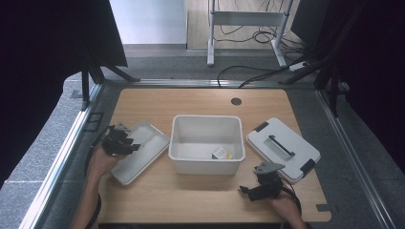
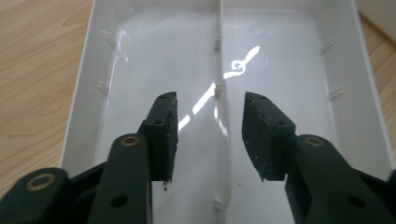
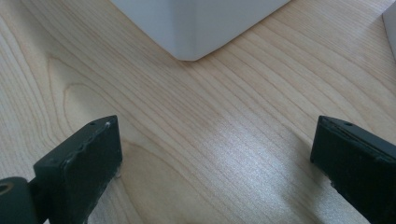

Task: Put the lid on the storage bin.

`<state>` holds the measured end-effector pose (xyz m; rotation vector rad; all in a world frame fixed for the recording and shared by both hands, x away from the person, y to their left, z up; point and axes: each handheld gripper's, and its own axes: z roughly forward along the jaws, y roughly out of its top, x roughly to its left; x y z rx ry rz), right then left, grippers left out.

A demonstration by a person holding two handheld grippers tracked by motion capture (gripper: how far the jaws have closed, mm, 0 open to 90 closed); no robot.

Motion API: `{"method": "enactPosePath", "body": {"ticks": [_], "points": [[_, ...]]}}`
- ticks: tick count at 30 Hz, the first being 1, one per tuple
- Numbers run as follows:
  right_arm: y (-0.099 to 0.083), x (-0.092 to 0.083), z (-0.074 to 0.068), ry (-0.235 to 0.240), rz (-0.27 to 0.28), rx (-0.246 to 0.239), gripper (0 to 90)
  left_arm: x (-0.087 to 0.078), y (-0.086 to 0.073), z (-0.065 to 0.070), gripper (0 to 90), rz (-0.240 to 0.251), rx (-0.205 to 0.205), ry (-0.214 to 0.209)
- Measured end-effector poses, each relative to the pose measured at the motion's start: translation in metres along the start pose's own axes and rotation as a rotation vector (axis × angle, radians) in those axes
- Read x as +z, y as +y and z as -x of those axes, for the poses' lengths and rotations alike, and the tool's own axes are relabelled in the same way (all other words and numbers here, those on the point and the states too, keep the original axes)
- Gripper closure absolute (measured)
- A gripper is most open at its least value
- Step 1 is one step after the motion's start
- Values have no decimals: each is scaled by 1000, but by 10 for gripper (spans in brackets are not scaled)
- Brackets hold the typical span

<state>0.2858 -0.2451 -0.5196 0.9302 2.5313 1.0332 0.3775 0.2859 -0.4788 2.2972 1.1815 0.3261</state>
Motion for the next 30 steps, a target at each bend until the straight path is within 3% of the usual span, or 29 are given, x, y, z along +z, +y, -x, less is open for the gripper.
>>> {"method": "enactPosePath", "body": {"ticks": [9,11,15,20,25,30], "points": [[0,0,0,0,0,0,15,10,-3,-4,733,-39,4,-40],[0,0,0,0,0,-1,15,12,-4,-4,763,-39,1,-67],[0,0,0,0,0,0,15,12,-1,-3,865,-57,21,-73],[0,0,0,0,0,-1,15,12,1,-1,887,-68,38,-43],[0,0,0,0,0,0,15,8,3,-3,889,-60,43,-69],[0,0,0,0,0,-1,15,-2,9,-4,889,-67,81,-76]]}}
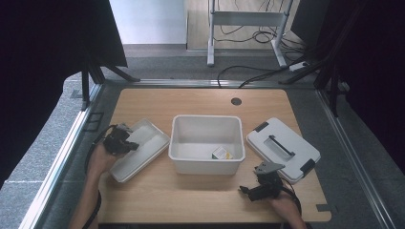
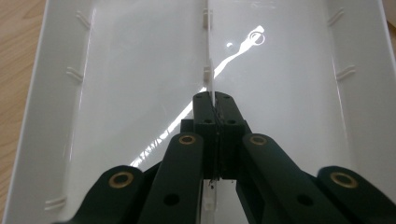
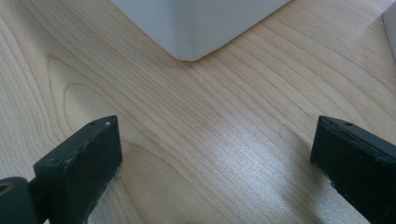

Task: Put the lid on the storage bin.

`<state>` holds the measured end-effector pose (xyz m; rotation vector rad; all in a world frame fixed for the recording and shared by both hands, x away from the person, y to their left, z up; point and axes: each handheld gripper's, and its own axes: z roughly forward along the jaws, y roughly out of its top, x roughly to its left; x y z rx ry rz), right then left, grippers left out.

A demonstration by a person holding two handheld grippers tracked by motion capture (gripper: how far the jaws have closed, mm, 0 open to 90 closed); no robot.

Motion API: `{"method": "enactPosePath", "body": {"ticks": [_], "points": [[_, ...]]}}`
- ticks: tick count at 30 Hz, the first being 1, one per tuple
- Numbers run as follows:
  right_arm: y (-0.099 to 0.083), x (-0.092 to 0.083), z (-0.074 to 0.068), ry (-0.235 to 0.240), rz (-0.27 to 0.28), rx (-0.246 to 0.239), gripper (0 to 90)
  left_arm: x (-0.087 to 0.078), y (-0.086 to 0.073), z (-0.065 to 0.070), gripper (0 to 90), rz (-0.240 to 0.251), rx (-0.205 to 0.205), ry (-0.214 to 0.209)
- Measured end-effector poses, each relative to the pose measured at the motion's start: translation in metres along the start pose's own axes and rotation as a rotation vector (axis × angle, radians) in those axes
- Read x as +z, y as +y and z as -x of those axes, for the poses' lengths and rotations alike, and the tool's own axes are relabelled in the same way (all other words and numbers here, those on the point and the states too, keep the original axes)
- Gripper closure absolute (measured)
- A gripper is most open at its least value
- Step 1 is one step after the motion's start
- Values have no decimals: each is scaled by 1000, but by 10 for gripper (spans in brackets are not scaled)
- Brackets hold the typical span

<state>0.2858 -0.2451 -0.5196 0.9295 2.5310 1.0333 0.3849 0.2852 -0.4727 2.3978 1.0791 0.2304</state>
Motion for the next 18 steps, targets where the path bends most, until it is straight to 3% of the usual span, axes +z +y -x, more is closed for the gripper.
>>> {"method": "enactPosePath", "body": {"ticks": [5,18], "points": [[0,0,0,0,0,0,15,-13,6,-1,890,-1,29,-9],[0,0,0,1,-1,2,15,-71,29,-4,889,23,143,-25]]}}
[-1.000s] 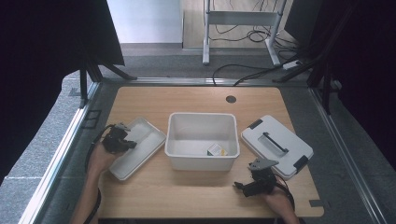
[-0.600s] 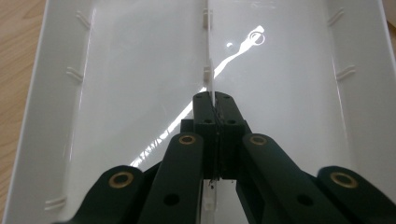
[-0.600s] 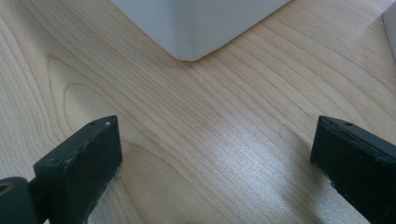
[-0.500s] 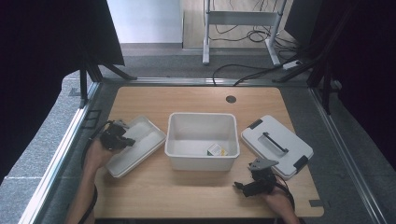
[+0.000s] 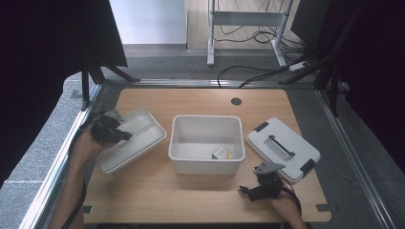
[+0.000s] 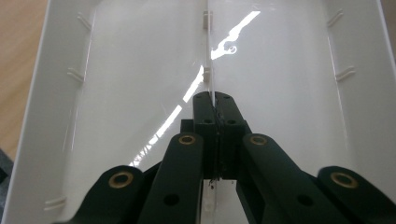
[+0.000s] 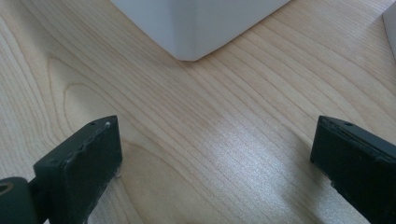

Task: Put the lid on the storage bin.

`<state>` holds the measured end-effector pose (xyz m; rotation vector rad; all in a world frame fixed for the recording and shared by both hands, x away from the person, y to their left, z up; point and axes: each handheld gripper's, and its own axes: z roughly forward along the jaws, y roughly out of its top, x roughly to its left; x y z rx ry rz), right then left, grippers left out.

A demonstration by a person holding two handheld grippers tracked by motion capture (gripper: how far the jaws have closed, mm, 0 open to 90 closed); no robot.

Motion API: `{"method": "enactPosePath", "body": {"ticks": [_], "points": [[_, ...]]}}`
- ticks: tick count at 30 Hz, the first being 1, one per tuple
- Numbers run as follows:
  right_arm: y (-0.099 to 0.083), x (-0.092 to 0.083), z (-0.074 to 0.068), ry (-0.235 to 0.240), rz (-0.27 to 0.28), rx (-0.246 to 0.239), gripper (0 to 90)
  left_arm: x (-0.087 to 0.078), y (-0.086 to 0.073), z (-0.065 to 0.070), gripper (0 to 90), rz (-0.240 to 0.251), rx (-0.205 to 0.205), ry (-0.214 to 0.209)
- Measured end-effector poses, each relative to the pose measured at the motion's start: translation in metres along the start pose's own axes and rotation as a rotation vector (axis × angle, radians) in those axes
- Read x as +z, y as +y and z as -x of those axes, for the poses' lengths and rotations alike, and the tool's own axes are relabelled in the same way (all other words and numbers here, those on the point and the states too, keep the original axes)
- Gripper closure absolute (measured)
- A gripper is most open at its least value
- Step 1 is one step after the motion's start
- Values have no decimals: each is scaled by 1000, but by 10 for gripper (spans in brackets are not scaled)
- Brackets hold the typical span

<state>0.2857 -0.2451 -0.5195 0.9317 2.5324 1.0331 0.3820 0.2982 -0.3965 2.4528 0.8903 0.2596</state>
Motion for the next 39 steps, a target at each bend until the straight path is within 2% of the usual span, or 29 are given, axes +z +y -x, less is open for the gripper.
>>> {"method": "enactPosePath", "body": {"ticks": [1,5,6,8,9,11,13,14,15,16,18,19,20,21,22,23,25,27,29,30,33,34,35,39], "points": [[0,0,0,0,-1,0,15,-9,3,0,889,8,24,-8],[0,0,0,0,0,0,15,-21,8,0,889,13,60,-24],[0,0,0,0,-1,1,15,-28,12,0,889,14,83,-29],[0,0,0,1,-1,2,15,-31,14,1,889,16,91,-33],[0,0,0,-1,0,-1,15,-38,19,2,889,19,113,-43],[0,0,0,-2,0,-2,14,-40,21,2,889,28,121,-49],[0,0,0,-4,3,3,14,-46,30,7,889,43,155,-71],[0,0,0,-4,3,3,14,-46,30,7,889,43,155,-71],[0,0,0,-4,2,2,14,-47,34,8,889,42,177,-78],[0,0,0,-4,2,2,14,-49,42,11,889,33,218,-91],[0,0,0,-4,2,4,14,-49,46,14,889,40,227,-96],[0,0,0,-4,2,4,14,-49,55,18,888,40,258,-113],[0,0,0,-4,2,4,14,-49,55,18,889,40,258,-113],[0,0,0,-4,2,4,14,-47,64,22,889,51,280,-131],[0,0,0,-4,2,4,14,-47,64,22,889,51,280,-131],[0,0,0,-4,2,4,14,-46,74,27,889,58,307,-151],[0,0,0,-4,2,4,14,-44,79,30,889,62,318,-162],[0,0,0,-4,2,4,14,-38,95,39,888,70,359,-197],[0,0,0,-3,2,4,14,-34,106,45,888,70,388,-211],[0,0,0,-3,3,6,15,-34,106,45,888,70,388,-211],[0,0,0,-3,2,7,15,-23,125,57,888,76,435,-242],[0,0,0,-3,2,7,15,-23,125,57,889,76,435,-242],[0,0,0,-4,2,7,14,-16,134,63,888,79,455,-256],[0,0,0,-4,2,7,14,-6,145,72,888,70,482,-279]]}}
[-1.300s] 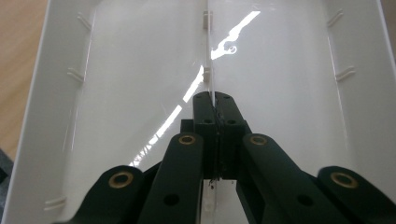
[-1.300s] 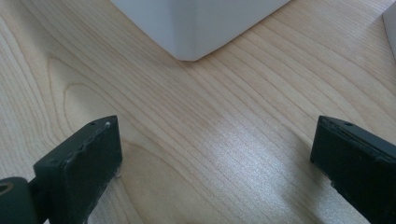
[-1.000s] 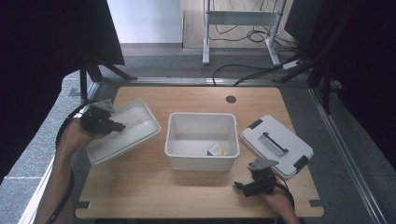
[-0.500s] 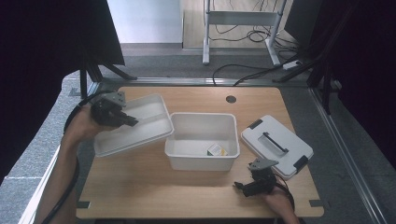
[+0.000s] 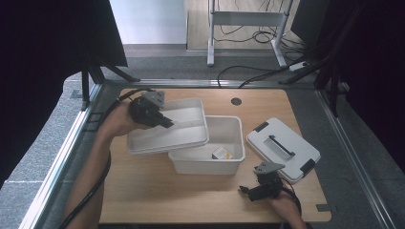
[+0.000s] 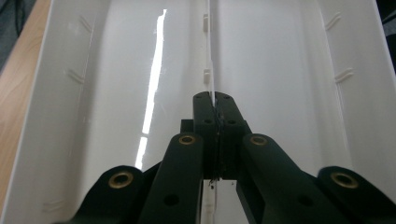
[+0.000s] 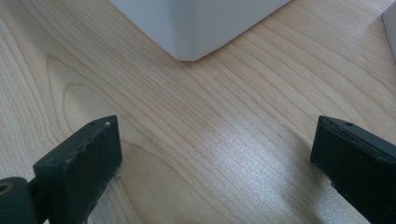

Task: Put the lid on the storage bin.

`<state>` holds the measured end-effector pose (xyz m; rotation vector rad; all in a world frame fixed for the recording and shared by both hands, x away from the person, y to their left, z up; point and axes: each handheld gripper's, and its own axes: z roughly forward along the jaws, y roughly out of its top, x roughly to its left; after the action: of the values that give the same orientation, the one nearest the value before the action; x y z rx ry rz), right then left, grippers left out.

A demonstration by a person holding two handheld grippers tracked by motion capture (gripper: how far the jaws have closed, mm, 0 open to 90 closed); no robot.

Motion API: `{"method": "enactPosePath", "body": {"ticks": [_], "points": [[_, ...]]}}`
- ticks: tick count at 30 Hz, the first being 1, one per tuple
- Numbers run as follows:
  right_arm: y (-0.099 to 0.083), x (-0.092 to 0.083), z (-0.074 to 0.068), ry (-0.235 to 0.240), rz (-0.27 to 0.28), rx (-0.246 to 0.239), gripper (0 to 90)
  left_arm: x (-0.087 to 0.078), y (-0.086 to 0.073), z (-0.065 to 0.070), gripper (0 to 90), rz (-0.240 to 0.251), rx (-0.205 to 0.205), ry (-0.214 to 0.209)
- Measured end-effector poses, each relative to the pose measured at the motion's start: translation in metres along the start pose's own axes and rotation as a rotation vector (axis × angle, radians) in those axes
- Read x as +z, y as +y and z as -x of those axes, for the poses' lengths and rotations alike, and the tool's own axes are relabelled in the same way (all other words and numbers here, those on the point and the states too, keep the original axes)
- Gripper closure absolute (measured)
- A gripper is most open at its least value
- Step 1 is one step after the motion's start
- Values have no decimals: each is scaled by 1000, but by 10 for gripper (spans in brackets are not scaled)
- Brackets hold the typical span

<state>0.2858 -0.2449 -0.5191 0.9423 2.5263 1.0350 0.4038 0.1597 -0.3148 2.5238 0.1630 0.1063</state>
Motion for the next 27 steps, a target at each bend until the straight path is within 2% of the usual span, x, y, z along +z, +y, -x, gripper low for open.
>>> {"method": "enactPosePath", "body": {"ticks": [3,8,12,15,22,27], "points": [[0,0,0,-2,1,-3,14,14,15,-1,888,3,22,-9],[0,0,0,-1,1,-3,14,27,30,0,889,9,47,-22],[0,0,0,-1,1,-2,15,44,46,-2,889,3,70,-53],[0,0,0,-1,1,-2,14,51,51,-3,888,-5,79,-61],[0,0,0,-1,1,-2,14,81,70,-6,888,-3,124,-93],[0,0,0,-2,2,-4,14,94,73,-8,888,-18,133,-102]]}}
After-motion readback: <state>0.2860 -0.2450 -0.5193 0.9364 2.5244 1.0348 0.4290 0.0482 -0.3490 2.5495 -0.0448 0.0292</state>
